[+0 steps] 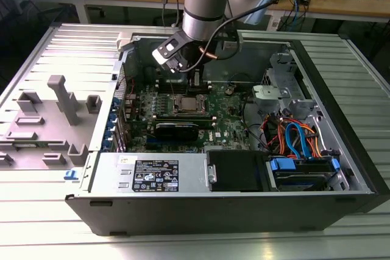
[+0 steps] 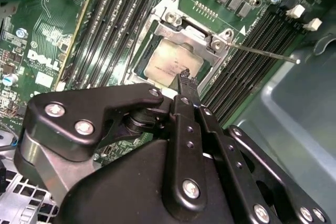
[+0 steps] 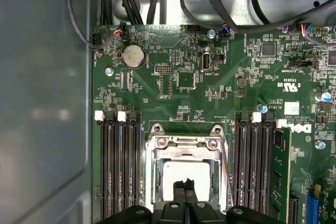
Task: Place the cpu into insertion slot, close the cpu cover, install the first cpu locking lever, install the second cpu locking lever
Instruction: 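Close the cpu cover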
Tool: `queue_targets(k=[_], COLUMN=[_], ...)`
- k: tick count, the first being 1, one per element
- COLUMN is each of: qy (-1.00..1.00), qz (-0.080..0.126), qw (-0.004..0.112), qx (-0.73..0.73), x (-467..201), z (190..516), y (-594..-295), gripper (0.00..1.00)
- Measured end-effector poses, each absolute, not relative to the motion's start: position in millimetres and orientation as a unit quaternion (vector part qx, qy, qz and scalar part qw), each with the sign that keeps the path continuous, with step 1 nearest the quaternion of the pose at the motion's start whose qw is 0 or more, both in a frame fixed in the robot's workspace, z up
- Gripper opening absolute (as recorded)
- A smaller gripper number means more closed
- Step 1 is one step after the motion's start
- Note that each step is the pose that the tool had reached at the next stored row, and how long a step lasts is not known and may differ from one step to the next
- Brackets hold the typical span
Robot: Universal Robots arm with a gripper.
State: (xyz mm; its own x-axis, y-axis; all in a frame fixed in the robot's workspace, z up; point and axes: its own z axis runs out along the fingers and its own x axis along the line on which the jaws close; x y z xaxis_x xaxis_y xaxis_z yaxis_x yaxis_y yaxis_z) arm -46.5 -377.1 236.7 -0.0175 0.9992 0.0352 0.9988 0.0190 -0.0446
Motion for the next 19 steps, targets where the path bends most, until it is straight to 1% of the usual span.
queue_targets(k=[6,19], qy=[-0.718,-0.729], qz=[-0.012,-0.013], qw=[0.012,0.012], qx=[-0.696,-0.685], x=[-49.2,-63.1], z=[235.5,232.4], y=[-378.1,-378.6], gripper=[0.11,0.11])
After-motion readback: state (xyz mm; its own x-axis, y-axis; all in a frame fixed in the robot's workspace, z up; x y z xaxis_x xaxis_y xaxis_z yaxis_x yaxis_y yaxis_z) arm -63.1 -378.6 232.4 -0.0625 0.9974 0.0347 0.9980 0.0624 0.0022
